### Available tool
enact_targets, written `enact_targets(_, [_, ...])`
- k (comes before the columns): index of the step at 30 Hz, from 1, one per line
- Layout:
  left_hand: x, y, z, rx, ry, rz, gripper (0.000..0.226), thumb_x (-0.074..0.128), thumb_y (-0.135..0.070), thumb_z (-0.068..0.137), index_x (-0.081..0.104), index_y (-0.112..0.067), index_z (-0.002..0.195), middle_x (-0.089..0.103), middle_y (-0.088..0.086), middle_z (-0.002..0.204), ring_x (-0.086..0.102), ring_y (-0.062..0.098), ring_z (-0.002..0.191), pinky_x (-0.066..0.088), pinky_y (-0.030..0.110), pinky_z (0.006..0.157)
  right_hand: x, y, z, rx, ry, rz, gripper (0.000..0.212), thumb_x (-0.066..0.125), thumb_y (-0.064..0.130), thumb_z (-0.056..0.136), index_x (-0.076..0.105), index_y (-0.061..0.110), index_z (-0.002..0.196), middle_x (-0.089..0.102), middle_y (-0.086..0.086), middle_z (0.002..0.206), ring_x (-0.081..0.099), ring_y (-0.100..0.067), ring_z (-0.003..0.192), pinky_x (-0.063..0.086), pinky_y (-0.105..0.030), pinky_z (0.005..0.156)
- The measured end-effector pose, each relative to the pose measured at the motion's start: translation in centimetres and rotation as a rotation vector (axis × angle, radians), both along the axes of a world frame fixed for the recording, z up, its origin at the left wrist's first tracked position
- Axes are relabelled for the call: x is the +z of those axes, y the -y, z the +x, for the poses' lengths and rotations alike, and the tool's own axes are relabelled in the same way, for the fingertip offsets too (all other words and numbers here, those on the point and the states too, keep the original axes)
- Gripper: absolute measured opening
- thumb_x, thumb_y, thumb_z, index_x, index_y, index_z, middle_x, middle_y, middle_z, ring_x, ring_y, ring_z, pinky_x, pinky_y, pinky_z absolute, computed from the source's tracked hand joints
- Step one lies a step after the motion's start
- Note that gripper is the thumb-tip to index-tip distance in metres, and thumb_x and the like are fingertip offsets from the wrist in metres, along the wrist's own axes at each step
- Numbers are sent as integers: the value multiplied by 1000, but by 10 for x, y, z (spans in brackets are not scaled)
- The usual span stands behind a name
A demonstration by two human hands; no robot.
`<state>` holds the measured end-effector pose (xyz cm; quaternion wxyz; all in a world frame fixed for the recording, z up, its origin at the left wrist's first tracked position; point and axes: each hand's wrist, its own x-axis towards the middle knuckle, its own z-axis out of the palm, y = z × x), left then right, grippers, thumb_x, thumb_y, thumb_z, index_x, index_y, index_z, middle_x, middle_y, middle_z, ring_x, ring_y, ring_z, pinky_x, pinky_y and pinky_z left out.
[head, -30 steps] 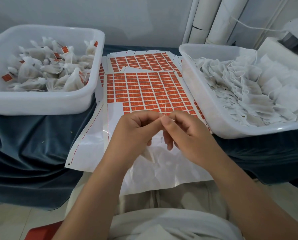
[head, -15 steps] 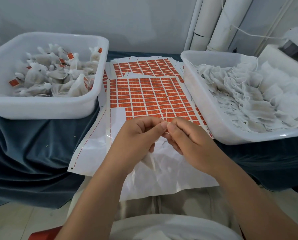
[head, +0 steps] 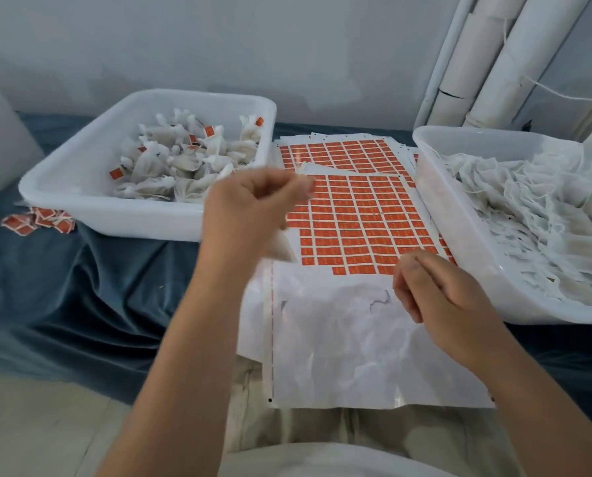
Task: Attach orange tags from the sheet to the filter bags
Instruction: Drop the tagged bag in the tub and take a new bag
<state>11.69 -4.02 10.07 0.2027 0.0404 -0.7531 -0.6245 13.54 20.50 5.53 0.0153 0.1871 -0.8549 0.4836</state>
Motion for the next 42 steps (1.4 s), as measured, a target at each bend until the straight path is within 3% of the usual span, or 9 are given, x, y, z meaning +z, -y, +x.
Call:
enact_targets(8, [42, 109, -89, 270, -106, -199, 12, 75, -32, 86, 79, -22, 91, 78, -9, 81, 66, 2, 63, 57, 24, 66, -10, 6, 3, 72, -15, 141, 43, 41, 66, 99, 61, 34, 79, 61, 8, 66, 60, -10, 64, 45, -13, 63])
enact_targets(12, [33, 138, -106, 46, 226, -620, 8, 73, -35, 88, 79, -37, 94, 77, -18, 82, 59, -6, 57, 48, 12, 49, -8, 4, 3, 70, -14, 163, 44, 41, 68, 89, 64, 32, 80, 65, 13, 70, 63, -7, 71, 47, -11, 66])
enact_targets(14, [25, 140, -104, 5, 300, -695, 14, 68, -32, 93, 76, -41, 100, 77, -19, 87, 69, -3, 76, 54, 20, 64, -4, 1, 3, 83, -32, 158, 44, 43, 66, 89, 66, 29, 81, 65, 13, 70, 63, -9, 72, 46, -10, 72])
enact_targets(16, [20, 132, -98, 31, 241, -658, 17, 61, -32, 97, 74, -39, 102, 77, -18, 95, 72, 3, 92, 55, 28, 79, 2, -3, 3, 91, -61, 168, 41, 46, 64, 92, 66, 30, 81, 64, 13, 70, 63, -9, 71, 46, -10, 73])
enact_targets(25, [16, 22, -18, -43, -68, -264, 17, 62, -34, 102, 74, -34, 91, 75, -21, 83, 71, -2, 76, 51, 7, 59, 54, -65, -7, -294, -273, 127, 23, 54, 59, 93, 67, 39, 95, 71, 24, 84, 67, 4, 74, 50, -12, 60])
enact_targets(29, [-6, -20, 6, -217, 23, -251, 21, 61, -42, 97, 74, -32, 83, 75, -22, 82, 73, -3, 79, 52, 7, 58, 58, -124, -42, -551, -126, 456, 24, 55, 57, 98, 73, 41, 103, 69, 21, 119, 62, 2, 104, 47, -27, 85])
enact_targets(31, [-22, -37, 11, -268, 80, -267, 23, 61, -46, 96, 74, -32, 83, 74, -24, 82, 72, -3, 80, 51, 6, 58, 54, -146, -61, -549, 137, 732, 32, 51, 50, 104, 74, 34, 120, 55, 1, 148, 55, -20, 129, 43, -37, 104])
enact_targets(35, [-47, -55, 15, -358, 169, -260, 22, 58, -52, 92, 72, -37, 84, 72, -29, 83, 68, -6, 84, 45, -2, 59, 48, -161, -77, -528, 357, 842, 35, 47, 34, 109, 76, 18, 121, 68, -7, 129, 62, -22, 97, 47, -36, 82])
enact_targets(42, [-51, -58, 15, -401, 161, -199, 29, 54, -58, 84, 73, -37, 89, 73, -27, 83, 70, -3, 83, 44, -2, 64, 41, -170, -65, -760, -38, 631, 38, 60, 11, 95, 73, 25, 128, 69, -2, 104, 57, -19, 91, 41, -33, 82])
